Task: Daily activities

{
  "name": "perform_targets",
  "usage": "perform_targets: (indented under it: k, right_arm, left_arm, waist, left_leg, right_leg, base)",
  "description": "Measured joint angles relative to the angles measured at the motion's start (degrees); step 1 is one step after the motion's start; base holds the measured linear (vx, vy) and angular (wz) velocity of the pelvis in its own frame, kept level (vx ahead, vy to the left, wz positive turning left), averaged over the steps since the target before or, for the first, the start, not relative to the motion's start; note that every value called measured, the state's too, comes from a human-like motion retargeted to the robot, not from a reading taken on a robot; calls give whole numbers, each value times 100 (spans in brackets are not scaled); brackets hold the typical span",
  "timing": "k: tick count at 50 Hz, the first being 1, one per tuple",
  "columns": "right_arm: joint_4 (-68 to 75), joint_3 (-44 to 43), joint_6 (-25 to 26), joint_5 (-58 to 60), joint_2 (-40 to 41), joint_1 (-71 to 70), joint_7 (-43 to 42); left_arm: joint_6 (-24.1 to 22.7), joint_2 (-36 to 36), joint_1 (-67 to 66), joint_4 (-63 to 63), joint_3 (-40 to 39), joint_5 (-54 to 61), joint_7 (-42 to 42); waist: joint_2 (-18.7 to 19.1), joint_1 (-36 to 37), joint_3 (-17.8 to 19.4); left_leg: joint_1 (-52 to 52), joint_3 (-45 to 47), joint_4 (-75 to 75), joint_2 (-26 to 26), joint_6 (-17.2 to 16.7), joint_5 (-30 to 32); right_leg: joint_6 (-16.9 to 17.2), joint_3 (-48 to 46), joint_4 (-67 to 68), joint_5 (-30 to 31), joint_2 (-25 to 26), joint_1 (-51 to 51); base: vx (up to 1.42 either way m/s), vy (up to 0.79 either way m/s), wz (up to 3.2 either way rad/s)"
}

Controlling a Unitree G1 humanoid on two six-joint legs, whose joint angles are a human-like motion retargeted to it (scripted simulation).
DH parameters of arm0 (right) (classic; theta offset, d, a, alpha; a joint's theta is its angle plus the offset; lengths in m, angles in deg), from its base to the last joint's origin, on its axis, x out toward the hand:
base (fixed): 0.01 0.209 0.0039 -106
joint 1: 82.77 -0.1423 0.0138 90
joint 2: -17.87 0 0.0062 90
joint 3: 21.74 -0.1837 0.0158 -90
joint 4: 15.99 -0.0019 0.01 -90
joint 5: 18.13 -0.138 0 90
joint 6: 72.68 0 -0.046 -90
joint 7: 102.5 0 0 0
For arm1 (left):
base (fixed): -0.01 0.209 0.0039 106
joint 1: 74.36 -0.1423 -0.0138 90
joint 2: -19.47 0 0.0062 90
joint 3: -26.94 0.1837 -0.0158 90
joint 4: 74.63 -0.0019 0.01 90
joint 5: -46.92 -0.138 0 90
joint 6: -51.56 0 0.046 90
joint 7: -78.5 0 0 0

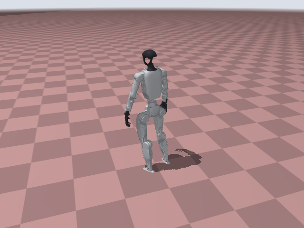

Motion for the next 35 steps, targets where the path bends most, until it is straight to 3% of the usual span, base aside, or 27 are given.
perform_targets:
  k: [7, 11, 15, 18, 21, 24, 27, 35]
  right_arm:
    - [-94, -19, -64, -12, -19, -109, 175]
    - [-677, -32, -251, -98, -324, 1, 224]
    - [-2529, -256, -705, -413, -1015, 88, 133]
    - [-4885, -692, -1142, -901, -1566, 209, -77]
    - [-7535, -1179, -1634, -1582, -1851, -15, -431]
    - [-9742, -1284, -2010, -2275, -1653, -929, -898]
    - [-11006, -958, -2236, -2819, -1014, -2099, -1274]
    - [-11677, -183, -2208, -3096, 264, -4197, -1479]
  left_arm:
    - [-153, 131, 27, 265, 151, -78, -328]
    - [-463, 641, 58, 1277, 269, 6, -472]
    - [-994, 1838, 129, 3812, 166, 599, -517]
    - [-1368, 2831, 225, 6287, -417, 1418, -183]
    - [-1791, 3328, 585, 8410, -1219, 2096, 566]
    - [-2171, 3240, 1295, 9851, -1741, 2342, 1555]
    - [-2445, 2683, 2015, 10573, -1853, 2326, 2502]
    - [-2714, 1574, 2835, 10893, -2008, 1504, 4415]
  waist:
    - [-130, -31, 181]
    - [-230, -70, 207]
    - [-323, -91, 186]
    - [-435, -85, 114]
    - [-563, -50, 4]
    - [-691, 10, -138]
    - [-852, 111, -243]
    - [-1247, 189, 80]
  left_leg:
    - [90, 42, -51, -165, 5, 66]
    - [110, 72, -150, -298, 7, 154]
    - [15, 54, -231, -444, 15, 198]
    - [-131, 69, -113, -481, 39, 137]
    - [-307, 101, 291, -497, 83, -72]
    - [-503, 123, 906, -521, 130, -395]
    - [-639, 120, 1453, -587, 191, -692]
    - [-1021, 27, 2508, -919, 337, -1278]
  right_leg:
    - [32, 79, 908, -441, -205, -371]
    - [19, 131, 1382, -677, -348, -637]
    - [-13, 193, 1704, -897, -478, -930]
    - [-9, 216, 1856, -949, -544, -1099]
    - [46, 225, 2051, -980, -652, -1186]
    - [133, 257, 2323, -1073, -807, -1229]
    - [232, 345, 2741, -1248, -1001, -1314]
    - [317, 694, 4412, -1627, -1583, -1985]
  base:
    - [0, 0, 0]
    - [0, 0, 0]
    - [0, 0, 0]
    - [-4, 3, 0]
    - [-7, 7, 5]
    - [-6, 10, 11]
    - [-8, 10, 14]
    - [-4, 3, 30]
